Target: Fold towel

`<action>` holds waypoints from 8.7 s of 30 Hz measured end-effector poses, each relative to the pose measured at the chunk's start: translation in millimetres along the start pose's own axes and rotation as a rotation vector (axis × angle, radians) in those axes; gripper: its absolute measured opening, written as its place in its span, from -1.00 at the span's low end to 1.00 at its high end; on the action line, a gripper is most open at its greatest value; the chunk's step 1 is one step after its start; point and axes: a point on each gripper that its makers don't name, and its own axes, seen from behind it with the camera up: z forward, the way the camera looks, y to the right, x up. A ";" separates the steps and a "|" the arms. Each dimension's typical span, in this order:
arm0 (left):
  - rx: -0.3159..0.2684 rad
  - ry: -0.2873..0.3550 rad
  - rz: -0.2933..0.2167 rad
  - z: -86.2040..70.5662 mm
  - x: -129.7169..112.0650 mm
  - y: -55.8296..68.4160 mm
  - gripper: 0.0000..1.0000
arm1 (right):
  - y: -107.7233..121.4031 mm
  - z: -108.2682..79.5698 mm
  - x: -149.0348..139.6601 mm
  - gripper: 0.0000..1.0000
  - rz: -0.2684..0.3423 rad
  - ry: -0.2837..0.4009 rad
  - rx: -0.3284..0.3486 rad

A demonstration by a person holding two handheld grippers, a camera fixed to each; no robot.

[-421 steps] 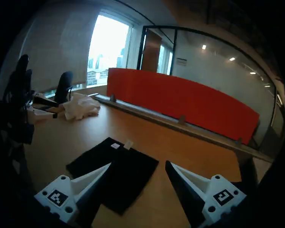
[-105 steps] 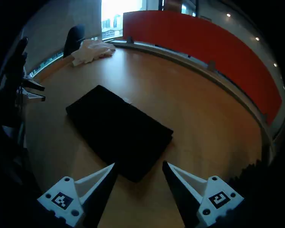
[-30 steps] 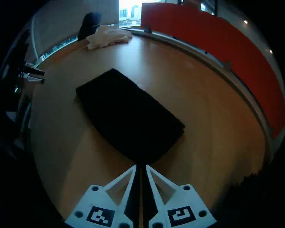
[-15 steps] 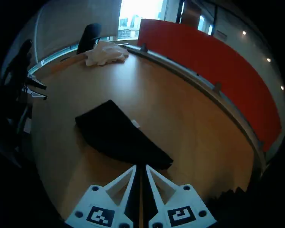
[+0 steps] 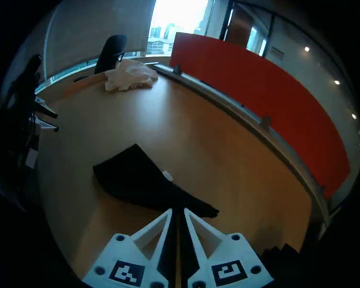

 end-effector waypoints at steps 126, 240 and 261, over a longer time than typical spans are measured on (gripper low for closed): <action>0.009 0.033 -0.040 -9.8 8.1 -22.6 0.87 | -135.8 88.1 -79.2 -0.90 0.094 -0.190 0.221; -0.076 0.101 0.100 -17.3 70.1 80.8 0.87 | 253.1 -192.7 -151.6 -0.91 0.315 -0.148 -0.318; -0.065 0.098 0.112 -23.7 66.6 83.4 0.87 | 219.3 -197.5 -247.9 -0.91 0.473 -0.243 -0.329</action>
